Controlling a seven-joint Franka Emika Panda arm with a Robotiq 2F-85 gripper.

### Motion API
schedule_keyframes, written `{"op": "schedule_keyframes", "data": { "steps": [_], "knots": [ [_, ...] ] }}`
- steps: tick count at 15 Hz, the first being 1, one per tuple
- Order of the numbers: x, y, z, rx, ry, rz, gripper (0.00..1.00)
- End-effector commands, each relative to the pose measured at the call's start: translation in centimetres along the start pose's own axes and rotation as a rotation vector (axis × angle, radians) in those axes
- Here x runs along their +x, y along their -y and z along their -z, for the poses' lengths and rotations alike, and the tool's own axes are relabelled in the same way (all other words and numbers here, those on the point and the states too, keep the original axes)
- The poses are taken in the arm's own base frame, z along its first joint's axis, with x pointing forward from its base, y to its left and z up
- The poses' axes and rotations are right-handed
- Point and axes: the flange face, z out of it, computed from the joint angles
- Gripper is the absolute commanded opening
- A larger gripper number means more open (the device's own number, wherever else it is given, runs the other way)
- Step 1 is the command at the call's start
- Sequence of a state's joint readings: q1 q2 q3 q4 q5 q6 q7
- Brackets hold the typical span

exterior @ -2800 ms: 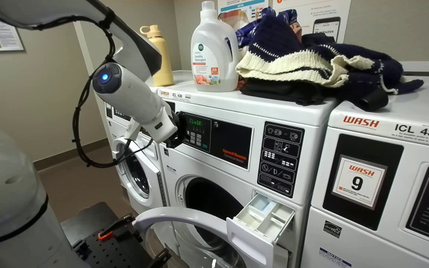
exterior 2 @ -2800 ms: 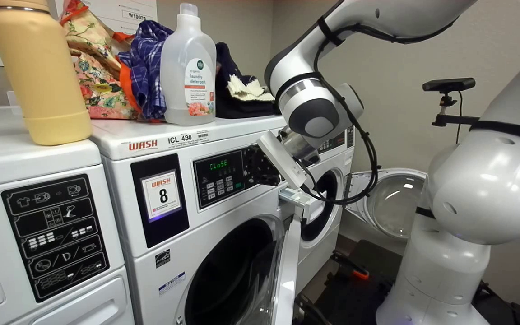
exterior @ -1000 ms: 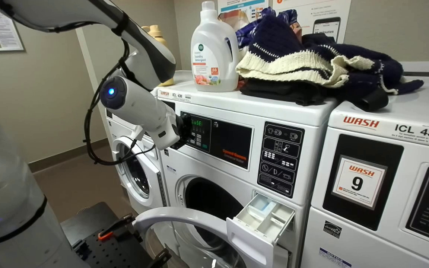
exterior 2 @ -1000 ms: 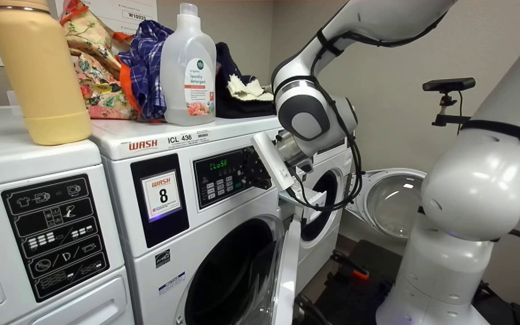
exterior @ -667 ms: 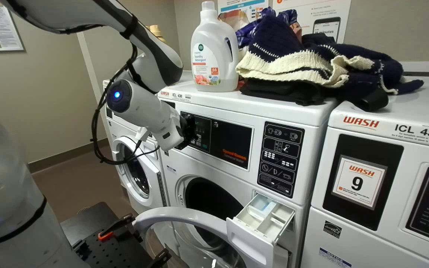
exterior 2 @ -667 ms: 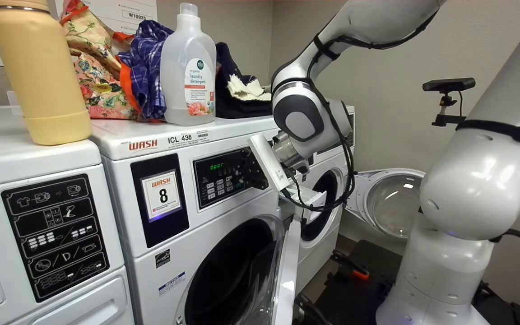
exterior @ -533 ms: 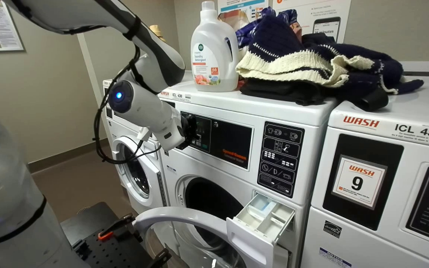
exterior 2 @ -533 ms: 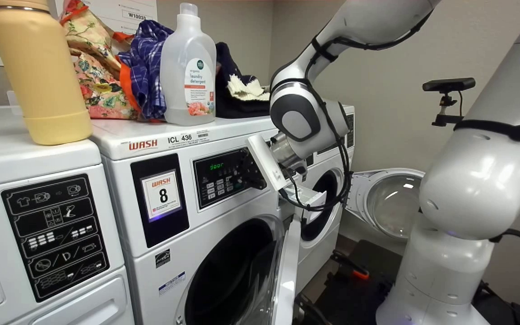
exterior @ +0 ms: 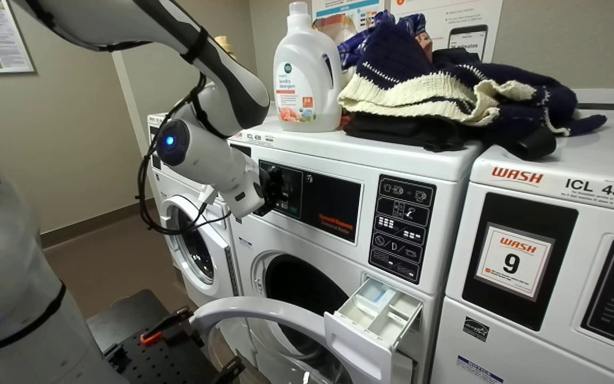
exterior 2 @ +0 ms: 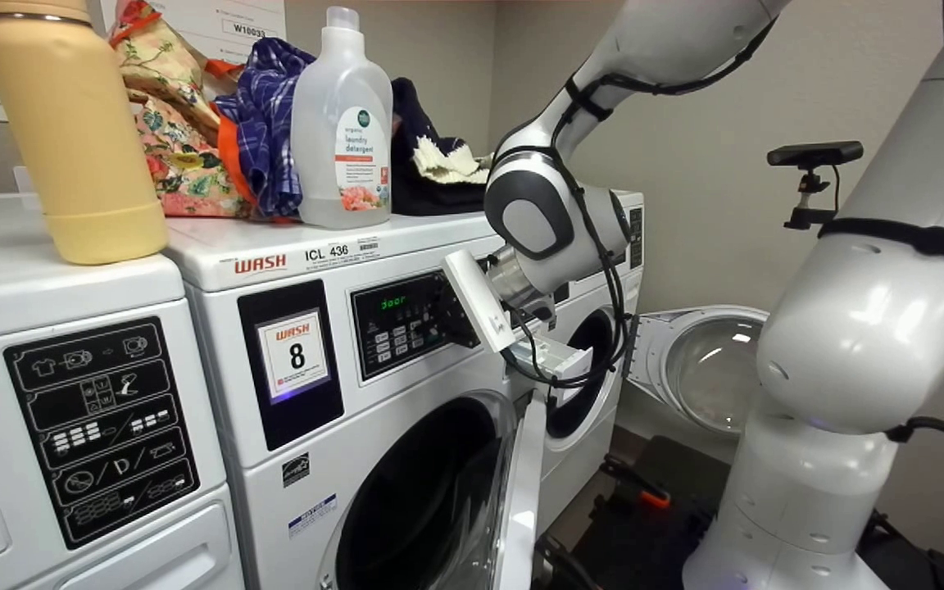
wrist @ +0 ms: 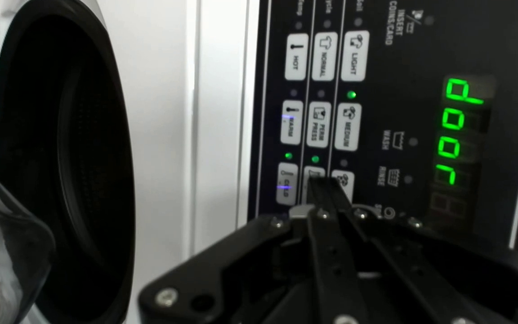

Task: Push the second and first of the the third of the column of the buttons on the washing machine

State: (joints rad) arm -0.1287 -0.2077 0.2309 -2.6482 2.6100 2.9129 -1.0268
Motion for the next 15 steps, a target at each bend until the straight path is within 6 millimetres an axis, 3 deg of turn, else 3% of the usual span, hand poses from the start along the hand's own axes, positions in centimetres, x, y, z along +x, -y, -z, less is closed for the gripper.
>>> {"op": "schedule_keyframes", "data": {
  "steps": [1,15],
  "knots": [
    [1.3,1.4,-1.0,0.037,-0.013,-0.028,0.02],
    [0.3,-0.4,1.4,-0.013,-0.032,-0.038,0.02]
  ]
}}
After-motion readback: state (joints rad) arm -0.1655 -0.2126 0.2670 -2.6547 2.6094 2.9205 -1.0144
